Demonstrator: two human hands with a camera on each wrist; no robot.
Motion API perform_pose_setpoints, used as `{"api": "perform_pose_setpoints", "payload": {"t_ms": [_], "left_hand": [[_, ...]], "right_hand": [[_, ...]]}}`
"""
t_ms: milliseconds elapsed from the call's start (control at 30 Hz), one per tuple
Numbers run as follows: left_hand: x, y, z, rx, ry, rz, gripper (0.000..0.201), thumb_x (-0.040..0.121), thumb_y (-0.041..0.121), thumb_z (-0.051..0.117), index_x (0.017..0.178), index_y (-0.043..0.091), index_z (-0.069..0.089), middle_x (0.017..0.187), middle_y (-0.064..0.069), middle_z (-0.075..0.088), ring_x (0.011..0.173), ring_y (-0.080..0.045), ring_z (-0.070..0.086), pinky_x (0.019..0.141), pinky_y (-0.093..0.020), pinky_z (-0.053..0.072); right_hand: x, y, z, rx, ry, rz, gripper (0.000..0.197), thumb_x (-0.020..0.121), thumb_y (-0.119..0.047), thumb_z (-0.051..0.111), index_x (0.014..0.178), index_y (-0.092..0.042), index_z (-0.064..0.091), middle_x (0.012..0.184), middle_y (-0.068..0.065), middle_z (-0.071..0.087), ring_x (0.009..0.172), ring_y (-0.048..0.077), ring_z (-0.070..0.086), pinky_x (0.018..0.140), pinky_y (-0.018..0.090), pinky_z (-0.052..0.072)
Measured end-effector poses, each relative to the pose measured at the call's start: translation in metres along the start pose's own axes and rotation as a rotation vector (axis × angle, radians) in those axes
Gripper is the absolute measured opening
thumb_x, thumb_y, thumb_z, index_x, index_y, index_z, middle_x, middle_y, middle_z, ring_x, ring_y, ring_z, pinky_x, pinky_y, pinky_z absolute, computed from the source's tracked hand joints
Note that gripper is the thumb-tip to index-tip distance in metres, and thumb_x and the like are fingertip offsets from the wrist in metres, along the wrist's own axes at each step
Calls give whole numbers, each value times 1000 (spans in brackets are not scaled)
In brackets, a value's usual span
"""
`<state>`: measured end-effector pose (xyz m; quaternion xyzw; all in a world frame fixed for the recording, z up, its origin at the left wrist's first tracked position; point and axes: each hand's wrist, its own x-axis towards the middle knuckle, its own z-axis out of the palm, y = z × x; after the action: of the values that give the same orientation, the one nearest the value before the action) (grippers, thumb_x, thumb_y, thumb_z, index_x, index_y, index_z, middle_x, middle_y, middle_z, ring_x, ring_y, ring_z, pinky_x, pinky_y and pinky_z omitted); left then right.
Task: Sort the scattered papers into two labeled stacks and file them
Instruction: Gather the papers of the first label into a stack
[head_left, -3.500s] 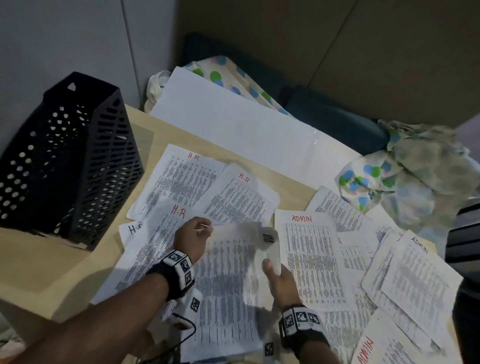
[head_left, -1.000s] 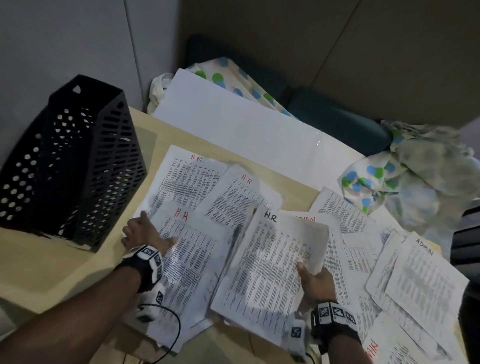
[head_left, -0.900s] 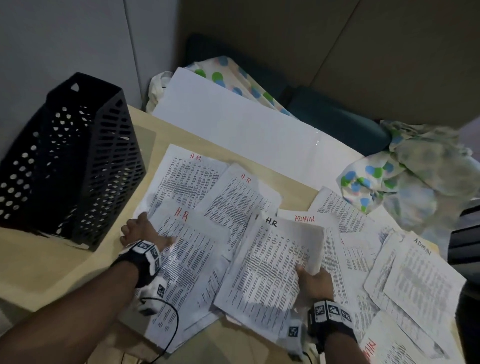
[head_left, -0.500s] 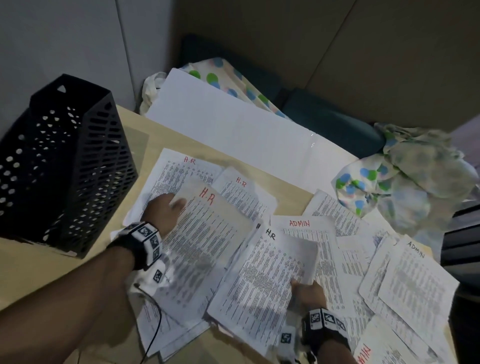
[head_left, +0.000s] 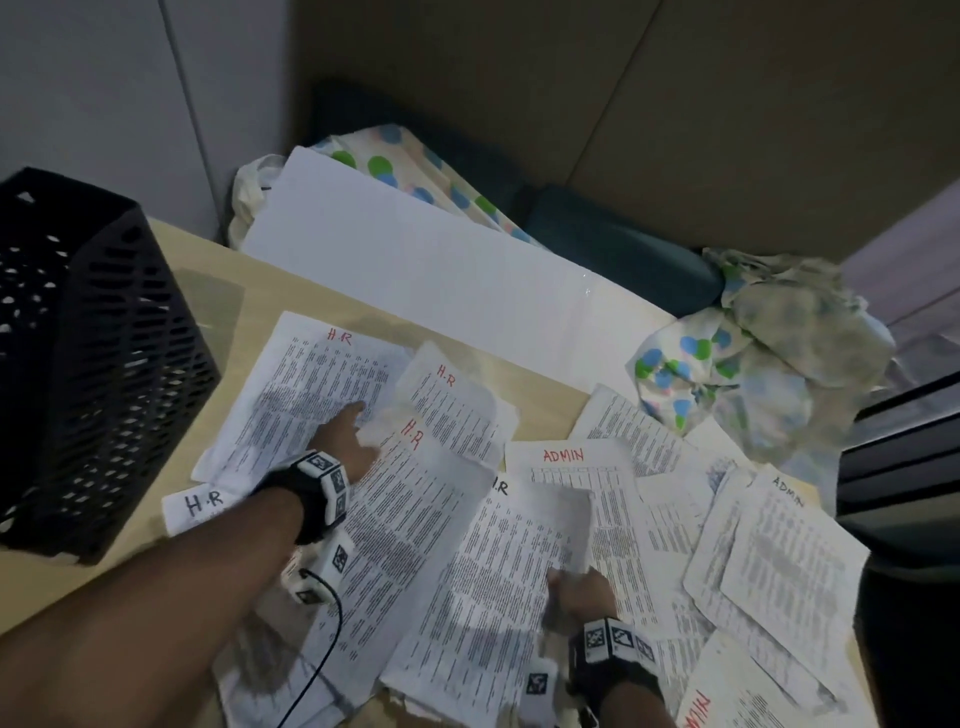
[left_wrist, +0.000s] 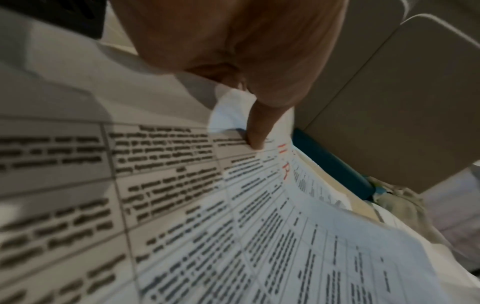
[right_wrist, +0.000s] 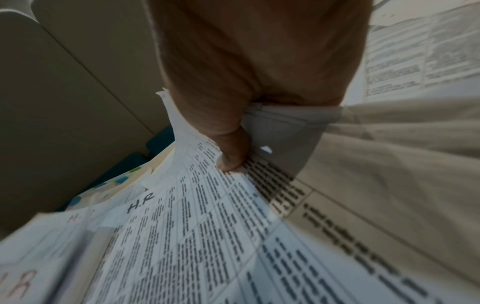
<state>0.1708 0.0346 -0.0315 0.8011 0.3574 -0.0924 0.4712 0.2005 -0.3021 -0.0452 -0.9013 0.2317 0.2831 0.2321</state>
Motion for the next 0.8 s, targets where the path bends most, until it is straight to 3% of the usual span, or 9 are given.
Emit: {"api": "perform_pose_setpoints", "payload": {"t_ms": [67,167,267,400,467,567,633,700,800], "left_hand": [[-8,13,-6,36,9,93,49,85,12,66,131,17,51,127,-12,60,111,-32,58,92,-38,47],[-18,35,-30,127,62,226,9,89,20,58,93,22,65,93,-4,66,95,-30,64,78,-33,50],[-26,51,-63,87,104,354,22,91,26,56,69,27,55,80,-3,61,81,-26,59,66,-29,38],[-46,68,-94,-330,98,462,4,90,28,61,91,30,64,93,4,69,85,-16,64,74,-30,49],[-55,69,-91,-444,71,460,12,86,28,66,91,38,62,94,15,68,86,-6,65,71,-27,52],[-56,47,-61,-337,10,372,17,83,41,67,98,34,66,102,11,71,94,-12,67,81,-34,55],[-58,25,-35,-203,-18,239,57,76,60,64,118,20,62,120,0,66,110,-23,62,94,-42,51],[-60,6,-10,-99,4,128,68,79,62,58,125,12,58,128,-7,61,115,-28,58,98,-44,48],[-72,-15,13,-26,42,40,67,81,66,52,113,8,65,114,-12,68,107,-32,62,91,-42,50]], "right_hand": [[1,1,1,-8,-6,-5,30,83,-18,65,102,5,60,78,6,66,66,18,64,67,27,57],[2,2,0,-7,-11,-37,40,82,-21,66,110,7,61,92,9,66,82,21,64,79,28,54],[5,9,-2,45,-25,-74,41,87,-30,63,115,-1,60,92,4,59,83,18,56,77,26,47],[1,23,0,225,-48,-159,35,84,-32,68,100,-2,61,83,12,68,76,28,66,70,41,58],[-6,22,-4,313,-56,-185,27,85,-28,68,96,-5,61,84,13,68,78,30,65,69,40,55],[-14,9,-8,373,-72,-242,26,85,-28,68,91,-5,60,69,3,61,65,21,58,59,30,46],[-19,-3,-7,400,-83,-275,22,85,-28,68,87,-8,59,69,2,63,65,22,60,57,28,46],[-22,-17,-2,436,-86,-297,16,85,-23,68,91,-9,64,79,7,70,75,27,66,60,32,51],[-26,-29,10,447,-123,-302,18,78,-16,66,94,-7,68,84,11,74,77,31,70,70,45,59]]}}
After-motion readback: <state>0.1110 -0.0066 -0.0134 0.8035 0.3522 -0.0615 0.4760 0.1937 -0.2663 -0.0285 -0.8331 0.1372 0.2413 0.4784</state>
